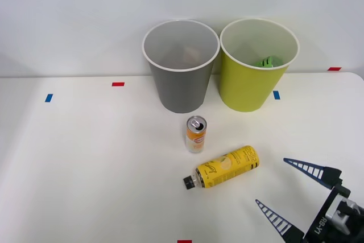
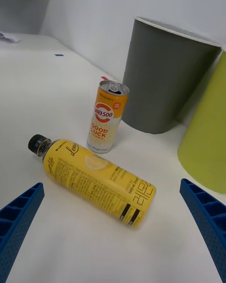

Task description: Put cans in the gray bin, plastic bottles in the light green bin

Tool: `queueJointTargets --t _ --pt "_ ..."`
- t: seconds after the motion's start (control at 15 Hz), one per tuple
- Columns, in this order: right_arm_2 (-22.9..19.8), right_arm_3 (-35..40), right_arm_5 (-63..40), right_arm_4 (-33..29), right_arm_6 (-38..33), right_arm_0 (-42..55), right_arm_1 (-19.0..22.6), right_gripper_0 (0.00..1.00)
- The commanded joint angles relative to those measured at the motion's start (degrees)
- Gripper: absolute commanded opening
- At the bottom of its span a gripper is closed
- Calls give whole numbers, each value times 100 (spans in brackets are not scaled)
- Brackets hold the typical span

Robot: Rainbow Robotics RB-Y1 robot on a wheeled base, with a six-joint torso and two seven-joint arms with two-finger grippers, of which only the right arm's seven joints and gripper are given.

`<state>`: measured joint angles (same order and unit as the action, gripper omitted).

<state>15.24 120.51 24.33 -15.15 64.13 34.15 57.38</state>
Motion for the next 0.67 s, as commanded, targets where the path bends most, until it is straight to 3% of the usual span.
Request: queueJointTargets --t 0.07,0.53,0.67 --pt "5 606 -895 73 -182 -110 713 100" --pt "339 1634 -2530 653 -393 -251 2093 100" --pt "770 2047 -3277 706 -358 -523 2339 100"
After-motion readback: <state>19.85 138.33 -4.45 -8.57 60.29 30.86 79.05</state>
